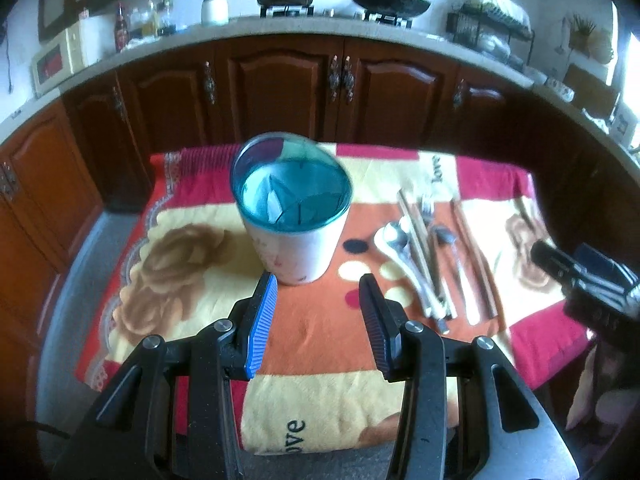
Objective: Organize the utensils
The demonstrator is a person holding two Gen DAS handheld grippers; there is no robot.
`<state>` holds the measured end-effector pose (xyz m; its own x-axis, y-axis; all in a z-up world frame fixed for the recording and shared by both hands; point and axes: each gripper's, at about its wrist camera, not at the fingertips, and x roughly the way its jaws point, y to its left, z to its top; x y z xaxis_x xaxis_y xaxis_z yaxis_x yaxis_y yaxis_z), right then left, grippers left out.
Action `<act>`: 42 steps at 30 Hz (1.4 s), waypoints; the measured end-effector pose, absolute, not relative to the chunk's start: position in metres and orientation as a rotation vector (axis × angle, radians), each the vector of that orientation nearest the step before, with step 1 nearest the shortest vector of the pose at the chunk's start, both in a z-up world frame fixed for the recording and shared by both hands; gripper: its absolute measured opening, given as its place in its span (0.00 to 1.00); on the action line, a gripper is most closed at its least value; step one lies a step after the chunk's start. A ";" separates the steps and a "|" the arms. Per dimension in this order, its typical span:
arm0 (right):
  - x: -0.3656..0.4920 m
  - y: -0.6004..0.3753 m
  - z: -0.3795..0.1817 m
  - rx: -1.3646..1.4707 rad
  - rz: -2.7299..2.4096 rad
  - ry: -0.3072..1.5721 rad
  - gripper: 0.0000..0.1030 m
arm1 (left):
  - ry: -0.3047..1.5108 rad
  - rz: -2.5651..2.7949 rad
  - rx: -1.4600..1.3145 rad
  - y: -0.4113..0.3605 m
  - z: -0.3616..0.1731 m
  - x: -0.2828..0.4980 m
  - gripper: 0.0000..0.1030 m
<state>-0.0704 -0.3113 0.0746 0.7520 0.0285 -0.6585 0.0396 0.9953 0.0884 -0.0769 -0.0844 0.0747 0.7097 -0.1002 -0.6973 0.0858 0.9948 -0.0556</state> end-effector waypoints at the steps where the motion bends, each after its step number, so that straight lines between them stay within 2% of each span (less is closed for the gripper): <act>1: -0.073 -0.309 0.079 0.096 -0.010 0.711 0.96 | 0.767 -0.109 -0.022 -0.086 0.078 -0.078 0.41; 18: -0.104 -0.297 0.124 0.081 -0.052 0.624 0.96 | 0.701 -0.139 -0.013 -0.100 0.107 -0.089 0.41; 42: -0.107 -0.284 0.132 0.032 -0.075 0.616 0.96 | 0.680 -0.129 -0.018 -0.097 0.112 -0.090 0.41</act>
<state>-0.1072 -0.2844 0.1318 0.8138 -0.0612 -0.5779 0.0802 0.9967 0.0075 -0.0901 -0.0966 0.1115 0.7699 -0.1245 -0.6259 0.1126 0.9919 -0.0589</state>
